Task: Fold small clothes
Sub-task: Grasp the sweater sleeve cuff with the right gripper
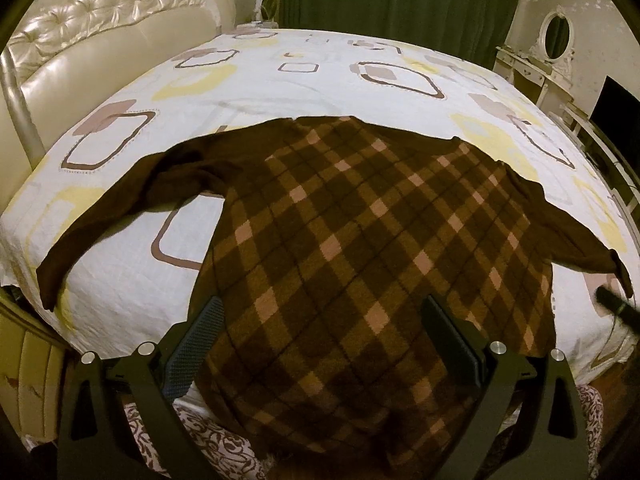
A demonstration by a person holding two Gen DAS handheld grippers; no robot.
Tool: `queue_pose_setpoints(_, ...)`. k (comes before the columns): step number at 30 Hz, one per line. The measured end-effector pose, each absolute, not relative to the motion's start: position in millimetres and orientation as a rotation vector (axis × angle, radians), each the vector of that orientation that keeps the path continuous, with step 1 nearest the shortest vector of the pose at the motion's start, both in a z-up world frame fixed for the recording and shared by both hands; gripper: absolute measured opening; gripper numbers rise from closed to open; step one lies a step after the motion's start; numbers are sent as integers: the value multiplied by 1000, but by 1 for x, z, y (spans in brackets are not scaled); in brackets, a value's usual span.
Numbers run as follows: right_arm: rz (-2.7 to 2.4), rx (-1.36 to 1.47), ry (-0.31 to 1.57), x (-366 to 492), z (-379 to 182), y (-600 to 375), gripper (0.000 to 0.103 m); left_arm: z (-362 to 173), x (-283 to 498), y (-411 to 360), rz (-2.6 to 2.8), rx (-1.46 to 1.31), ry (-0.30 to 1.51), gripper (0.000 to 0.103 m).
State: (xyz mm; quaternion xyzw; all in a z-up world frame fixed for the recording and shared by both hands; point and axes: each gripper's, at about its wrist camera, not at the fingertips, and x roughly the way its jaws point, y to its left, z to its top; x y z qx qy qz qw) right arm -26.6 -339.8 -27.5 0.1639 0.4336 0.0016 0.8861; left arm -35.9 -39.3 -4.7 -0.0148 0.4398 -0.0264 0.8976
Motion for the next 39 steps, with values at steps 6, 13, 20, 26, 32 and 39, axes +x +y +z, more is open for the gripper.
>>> queue_pose_setpoints(6, -57, 542, 846, -31, -17, -440, 101, -14, -30, -33, -40, -34, 945, 99)
queue_pose_setpoints(13, -306, 916, 764, -77, -43, -604, 68, -19, -22, -28, -14, -21, 959, 99)
queue_pose_setpoints(20, -402, 1166, 713, -107, -93, -683, 64, -25, -8, -23, 27, -42, 979, 98)
queue_pose_setpoints(26, -379, 1312, 613, -99, -117, -704, 64, -29, -3, -29, 42, -36, 997, 99)
queue_pose_setpoints(32, -384, 1324, 582, -97, -120, -715, 49, -30, -1, -38, 39, -22, 1005, 99)
queue_pose_setpoints(39, -286, 1333, 627, -92, -132, -723, 6, -30, 2, -47, 31, -10, 1017, 98)
